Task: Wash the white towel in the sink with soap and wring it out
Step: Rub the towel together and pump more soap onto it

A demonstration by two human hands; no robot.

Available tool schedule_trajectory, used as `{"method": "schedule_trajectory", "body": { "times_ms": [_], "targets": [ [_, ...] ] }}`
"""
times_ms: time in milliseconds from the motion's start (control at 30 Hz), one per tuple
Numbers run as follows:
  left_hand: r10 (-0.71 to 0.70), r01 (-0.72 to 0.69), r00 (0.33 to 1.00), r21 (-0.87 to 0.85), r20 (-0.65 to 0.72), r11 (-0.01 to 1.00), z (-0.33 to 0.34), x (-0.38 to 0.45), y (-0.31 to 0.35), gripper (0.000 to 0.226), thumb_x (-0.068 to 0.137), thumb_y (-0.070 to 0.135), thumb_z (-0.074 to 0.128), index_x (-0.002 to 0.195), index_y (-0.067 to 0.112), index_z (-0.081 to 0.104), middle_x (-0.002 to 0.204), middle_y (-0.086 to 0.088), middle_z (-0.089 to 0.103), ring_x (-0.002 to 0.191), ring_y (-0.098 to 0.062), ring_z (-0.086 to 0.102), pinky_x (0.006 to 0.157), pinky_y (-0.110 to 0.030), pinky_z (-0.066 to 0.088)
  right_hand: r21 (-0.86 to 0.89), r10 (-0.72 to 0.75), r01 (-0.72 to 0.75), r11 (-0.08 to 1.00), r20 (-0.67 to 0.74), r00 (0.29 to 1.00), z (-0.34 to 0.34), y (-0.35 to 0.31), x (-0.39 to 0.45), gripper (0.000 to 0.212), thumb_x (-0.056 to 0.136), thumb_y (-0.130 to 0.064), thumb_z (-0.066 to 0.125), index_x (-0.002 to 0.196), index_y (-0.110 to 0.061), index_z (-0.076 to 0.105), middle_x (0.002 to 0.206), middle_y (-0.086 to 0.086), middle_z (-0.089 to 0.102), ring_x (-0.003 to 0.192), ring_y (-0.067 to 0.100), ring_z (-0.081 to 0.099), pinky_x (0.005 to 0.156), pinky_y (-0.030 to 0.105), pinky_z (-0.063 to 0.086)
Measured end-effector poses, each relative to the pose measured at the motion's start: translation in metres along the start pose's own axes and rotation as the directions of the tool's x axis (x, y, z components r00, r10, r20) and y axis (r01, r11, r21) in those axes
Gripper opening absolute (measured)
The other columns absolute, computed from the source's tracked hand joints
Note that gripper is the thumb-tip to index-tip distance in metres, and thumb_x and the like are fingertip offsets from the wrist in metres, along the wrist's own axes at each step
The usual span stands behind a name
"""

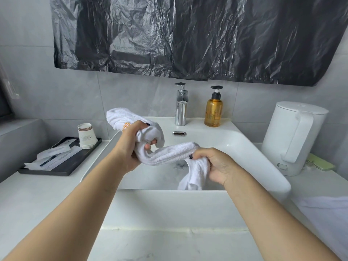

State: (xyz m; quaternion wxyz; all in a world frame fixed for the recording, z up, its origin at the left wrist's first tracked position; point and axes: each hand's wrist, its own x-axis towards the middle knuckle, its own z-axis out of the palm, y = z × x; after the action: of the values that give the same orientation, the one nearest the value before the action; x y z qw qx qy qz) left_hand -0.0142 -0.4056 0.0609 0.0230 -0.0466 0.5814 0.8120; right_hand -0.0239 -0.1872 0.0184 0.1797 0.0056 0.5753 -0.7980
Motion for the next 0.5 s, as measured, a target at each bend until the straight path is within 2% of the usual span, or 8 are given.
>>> {"method": "schedule_trajectory", "body": {
  "times_ms": [33,67,200,267,333,400,467,500],
  "targets": [
    [-0.013,0.012,0.999,0.061,0.03,0.998,-0.003,-0.001,-0.002,0.014,0.087,0.019,0.05,0.076,0.015,0.059,0.068,-0.004,0.057,0.049,-0.013,0.048,0.051,-0.02,0.039,0.047,-0.022,0.022,0.999,-0.003,1.0,0.0,-0.001,-0.001,0.01,0.068,0.004,0.064,0.074,-0.003,0.067,0.075,0.013,0.062,0.073,0.026,0.062,0.083,0.037,0.047],
    [-0.03,0.022,0.998,0.122,0.062,0.992,-0.004,-0.003,-0.005,0.016,0.087,0.017,0.049,0.077,0.014,0.06,0.069,-0.004,0.059,0.053,-0.014,0.053,0.054,-0.022,0.042,0.088,-0.044,0.044,0.995,-0.007,0.999,0.0,-0.002,-0.002,0.01,0.075,0.004,0.061,0.075,-0.003,0.068,0.076,0.013,0.064,0.075,0.026,0.063,0.085,0.038,0.048],
    [-0.096,0.042,0.973,0.251,0.209,0.967,0.002,-0.013,-0.014,0.017,0.085,0.015,0.049,0.077,0.01,0.064,0.067,-0.007,0.062,0.057,-0.016,0.06,0.06,-0.024,0.051,0.204,-0.14,0.137,0.969,0.001,0.99,0.002,-0.003,0.0,0.021,0.065,-0.003,0.069,0.086,-0.003,0.072,0.09,0.016,0.067,0.087,0.027,0.065,0.089,0.039,0.051],
    [-0.096,0.012,0.957,0.29,0.275,0.957,0.008,-0.015,-0.018,0.016,0.074,0.017,0.056,0.083,0.009,0.065,0.075,-0.009,0.066,0.063,-0.018,0.064,0.061,-0.024,0.054,0.235,-0.183,0.175,0.956,0.011,0.983,0.004,-0.003,0.001,0.034,0.07,-0.009,0.069,0.103,-0.001,0.069,0.104,0.02,0.068,0.098,0.03,0.067,0.097,0.041,0.049],
    [-0.07,-0.03,0.943,0.293,0.324,0.956,0.013,-0.013,-0.022,0.03,0.067,0.018,0.058,0.092,0.007,0.068,0.087,-0.013,0.07,0.076,-0.022,0.068,0.07,-0.028,0.057,0.264,-0.237,0.223,0.939,0.022,0.971,0.006,-0.004,0.002,0.035,0.076,-0.013,0.07,0.109,-0.002,0.067,0.113,0.022,0.067,0.105,0.031,0.067,0.1,0.044,0.049],
    [-0.016,-0.087,0.94,0.286,0.341,0.954,0.019,-0.011,-0.026,0.035,0.066,0.019,0.061,0.098,0.01,0.073,0.095,-0.012,0.073,0.089,-0.025,0.068,0.084,-0.036,0.054,0.285,-0.287,0.277,0.918,-0.005,0.958,0.007,-0.007,0.005,0.034,0.076,-0.015,0.072,0.108,-0.004,0.066,0.113,0.021,0.067,0.105,0.032,0.067,0.095,0.044,0.052],
    [0.019,-0.116,0.931,0.247,0.364,0.962,0.023,-0.011,-0.032,0.026,0.066,0.019,0.062,0.087,0.017,0.077,0.09,-0.007,0.073,0.09,-0.024,0.066,0.089,-0.04,0.05,0.308,-0.324,0.321,0.896,-0.042,0.945,0.012,-0.012,0.009,0.05,0.069,-0.02,0.079,0.113,-0.004,0.063,0.115,0.022,0.065,0.105,0.033,0.066,0.089,0.045,0.055],
    [0.014,-0.104,0.924,0.214,0.383,0.971,0.025,-0.013,-0.034,0.027,0.066,0.02,0.061,0.087,0.018,0.077,0.091,-0.006,0.073,0.091,-0.024,0.066,0.091,-0.042,0.048,0.311,-0.336,0.335,0.89,-0.052,0.941,0.015,-0.016,0.01,0.058,0.065,-0.022,0.082,0.116,-0.004,0.062,0.116,0.022,0.065,0.107,0.034,0.066,0.089,0.046,0.055]
  ]
}}
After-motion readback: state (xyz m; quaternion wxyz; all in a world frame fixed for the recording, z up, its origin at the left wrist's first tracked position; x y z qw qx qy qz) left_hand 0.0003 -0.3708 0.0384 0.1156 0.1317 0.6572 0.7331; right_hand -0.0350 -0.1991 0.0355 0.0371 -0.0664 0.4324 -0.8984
